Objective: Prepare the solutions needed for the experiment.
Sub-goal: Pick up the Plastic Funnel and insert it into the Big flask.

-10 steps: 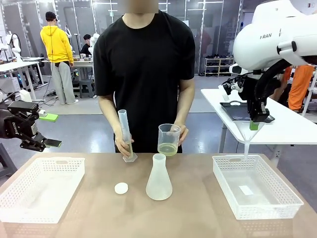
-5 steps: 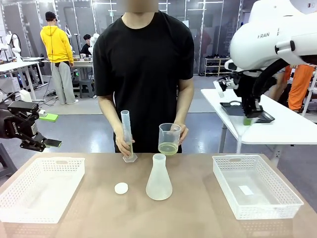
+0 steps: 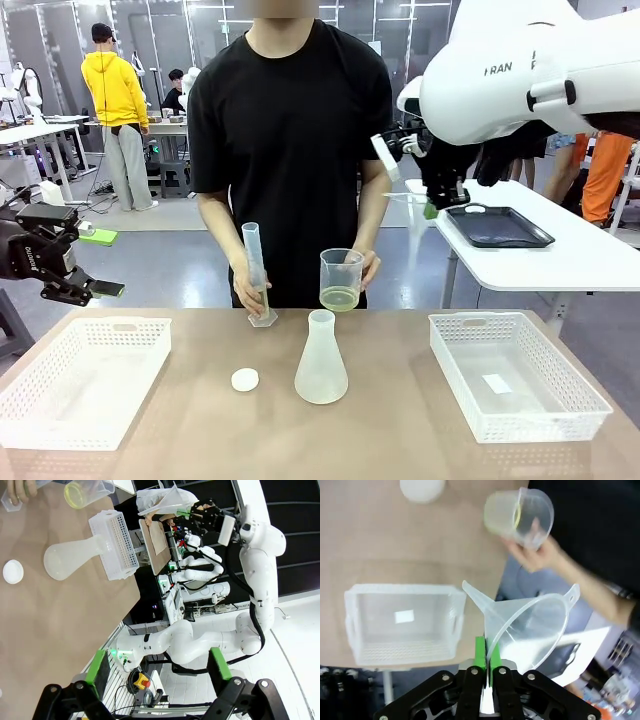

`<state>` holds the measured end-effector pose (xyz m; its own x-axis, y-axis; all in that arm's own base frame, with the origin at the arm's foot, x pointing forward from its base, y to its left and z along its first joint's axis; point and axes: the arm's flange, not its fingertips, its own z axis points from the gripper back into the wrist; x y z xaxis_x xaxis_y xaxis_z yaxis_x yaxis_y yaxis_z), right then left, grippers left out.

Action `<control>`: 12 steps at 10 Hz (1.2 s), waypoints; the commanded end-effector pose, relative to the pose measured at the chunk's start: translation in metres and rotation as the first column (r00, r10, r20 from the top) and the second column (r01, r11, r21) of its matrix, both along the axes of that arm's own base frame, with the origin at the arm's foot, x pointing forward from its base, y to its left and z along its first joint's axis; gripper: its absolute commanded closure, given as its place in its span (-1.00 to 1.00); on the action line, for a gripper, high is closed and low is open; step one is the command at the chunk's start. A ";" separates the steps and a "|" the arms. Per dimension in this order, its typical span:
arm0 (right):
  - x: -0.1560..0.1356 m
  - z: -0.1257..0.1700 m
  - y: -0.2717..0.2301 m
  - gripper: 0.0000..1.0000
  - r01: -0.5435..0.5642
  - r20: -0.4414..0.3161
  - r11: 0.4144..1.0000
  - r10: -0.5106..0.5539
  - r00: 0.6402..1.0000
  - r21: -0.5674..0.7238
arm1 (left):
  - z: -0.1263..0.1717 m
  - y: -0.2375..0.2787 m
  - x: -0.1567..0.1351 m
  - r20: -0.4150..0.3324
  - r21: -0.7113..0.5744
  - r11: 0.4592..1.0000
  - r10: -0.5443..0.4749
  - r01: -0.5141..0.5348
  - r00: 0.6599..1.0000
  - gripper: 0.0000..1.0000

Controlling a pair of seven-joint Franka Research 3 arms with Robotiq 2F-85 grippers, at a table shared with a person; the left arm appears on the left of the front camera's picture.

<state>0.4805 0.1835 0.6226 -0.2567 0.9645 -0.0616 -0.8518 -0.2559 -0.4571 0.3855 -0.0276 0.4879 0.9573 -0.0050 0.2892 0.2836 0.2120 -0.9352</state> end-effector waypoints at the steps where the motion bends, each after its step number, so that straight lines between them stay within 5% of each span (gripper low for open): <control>1: -0.020 -0.002 0.008 0.93 -0.186 0.039 0.982 0.185 0.982 0.037 | 0.003 0.000 0.000 0.005 -0.017 1.000 -0.005 0.005 1.000 -1.00; 7: -0.064 0.009 0.055 0.93 -0.613 0.179 0.790 0.606 0.775 -0.021 | 0.003 0.000 0.000 0.005 -0.017 1.000 -0.005 0.005 1.000 -1.00; 9: -0.064 0.008 0.056 0.93 -0.647 0.181 0.762 0.640 0.747 -0.023 | 0.003 0.000 0.000 0.005 -0.017 1.000 -0.005 0.005 1.000 -1.00; 10: -0.066 0.015 0.070 0.93 -0.584 0.158 0.810 0.584 0.796 -0.049 | 0.003 0.000 0.000 0.005 -0.017 1.000 -0.005 0.005 1.000 -1.00; 12: -0.066 0.015 0.070 0.93 -0.584 0.158 0.810 0.584 0.796 -0.049 | 0.003 0.000 0.000 0.005 -0.017 1.000 -0.005 0.005 1.000 -1.00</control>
<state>0.4151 0.2527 0.6379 -0.7757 0.6134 -0.1483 -0.4358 -0.6907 -0.5771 0.3855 -0.0276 0.4879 0.9573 -0.0049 0.2891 0.2835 0.2119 -0.9352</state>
